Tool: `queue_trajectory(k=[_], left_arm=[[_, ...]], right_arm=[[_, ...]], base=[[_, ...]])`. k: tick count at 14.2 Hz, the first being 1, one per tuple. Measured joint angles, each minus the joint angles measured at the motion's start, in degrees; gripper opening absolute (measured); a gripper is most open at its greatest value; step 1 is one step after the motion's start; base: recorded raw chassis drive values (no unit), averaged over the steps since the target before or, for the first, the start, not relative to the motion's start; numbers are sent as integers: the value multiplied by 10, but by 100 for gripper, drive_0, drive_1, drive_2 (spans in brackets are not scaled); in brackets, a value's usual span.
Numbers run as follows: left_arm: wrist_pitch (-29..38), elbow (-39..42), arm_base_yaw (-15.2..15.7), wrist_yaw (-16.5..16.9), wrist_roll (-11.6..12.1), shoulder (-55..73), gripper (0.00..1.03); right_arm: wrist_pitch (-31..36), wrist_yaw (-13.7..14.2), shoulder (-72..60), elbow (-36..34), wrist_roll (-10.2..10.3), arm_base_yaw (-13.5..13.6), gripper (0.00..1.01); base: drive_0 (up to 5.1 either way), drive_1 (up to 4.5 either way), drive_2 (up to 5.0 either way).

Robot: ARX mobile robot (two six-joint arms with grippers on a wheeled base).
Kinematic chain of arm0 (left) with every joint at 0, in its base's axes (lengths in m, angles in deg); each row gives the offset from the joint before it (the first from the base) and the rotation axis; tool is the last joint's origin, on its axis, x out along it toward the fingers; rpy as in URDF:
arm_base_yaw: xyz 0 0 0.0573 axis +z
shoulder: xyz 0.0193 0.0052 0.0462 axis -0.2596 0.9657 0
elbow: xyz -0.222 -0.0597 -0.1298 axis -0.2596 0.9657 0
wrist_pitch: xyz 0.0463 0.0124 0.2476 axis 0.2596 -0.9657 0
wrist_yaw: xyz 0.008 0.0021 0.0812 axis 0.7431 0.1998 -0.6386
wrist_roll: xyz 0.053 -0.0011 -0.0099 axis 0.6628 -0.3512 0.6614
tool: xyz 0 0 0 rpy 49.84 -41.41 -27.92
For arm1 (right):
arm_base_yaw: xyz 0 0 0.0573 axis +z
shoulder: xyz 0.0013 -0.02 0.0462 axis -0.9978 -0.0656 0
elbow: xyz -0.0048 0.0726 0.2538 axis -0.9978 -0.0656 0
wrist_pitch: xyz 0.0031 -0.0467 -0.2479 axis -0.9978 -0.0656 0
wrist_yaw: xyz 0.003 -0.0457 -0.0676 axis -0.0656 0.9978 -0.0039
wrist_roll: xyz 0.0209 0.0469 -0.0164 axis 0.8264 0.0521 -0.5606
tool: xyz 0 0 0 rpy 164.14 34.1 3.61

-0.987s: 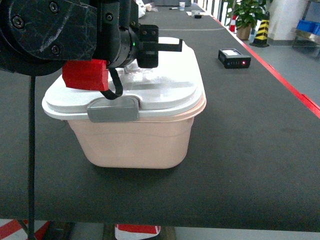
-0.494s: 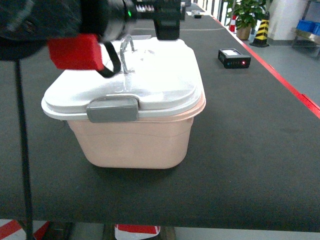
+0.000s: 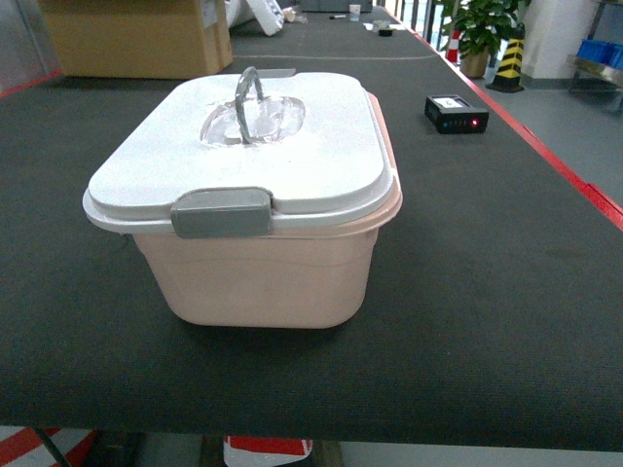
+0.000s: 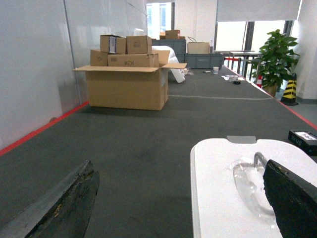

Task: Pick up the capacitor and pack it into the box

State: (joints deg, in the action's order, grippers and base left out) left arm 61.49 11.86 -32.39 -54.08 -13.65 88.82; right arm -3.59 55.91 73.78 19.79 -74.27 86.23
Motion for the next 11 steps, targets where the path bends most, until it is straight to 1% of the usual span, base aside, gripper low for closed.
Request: queue_trajectory(k=[1,2,3,6,7,8,9,10,11], left_arm=[[-22,52,2,-7,-1,-68,98],[-51,100,2,-7,-6,-123,98],[-54,114,2,-8,-11,-137,98],[-48,109,2,-7,-13,-136,98],[-139,95,16,41,-23,-159,90],[-194,99,39,86,-32,-193,77],[-208,119,56,111,-36,-219,65],[-214,140,72,129,-41,-240,51],[-220,153,83,142,-42,-255,39]], right_arm=[[0,0,0,0,0,0,98],[0,0,0,0,0,0,98],[0,0,0,0,0,0,98],[0,0,0,0,0,0,98],[0,0,0,0,0,0,98],[0,0,0,0,0,0,98],[0,0,0,0,0,0,98],[0,0,0,0,0,0,98],[0,0,0,0,0,0,98]], base=[[0,0,0],[0,0,0],[0,0,0],[0,0,0],[0,0,0],[0,0,0],[0,0,0],[0,0,0],[0,0,0]])
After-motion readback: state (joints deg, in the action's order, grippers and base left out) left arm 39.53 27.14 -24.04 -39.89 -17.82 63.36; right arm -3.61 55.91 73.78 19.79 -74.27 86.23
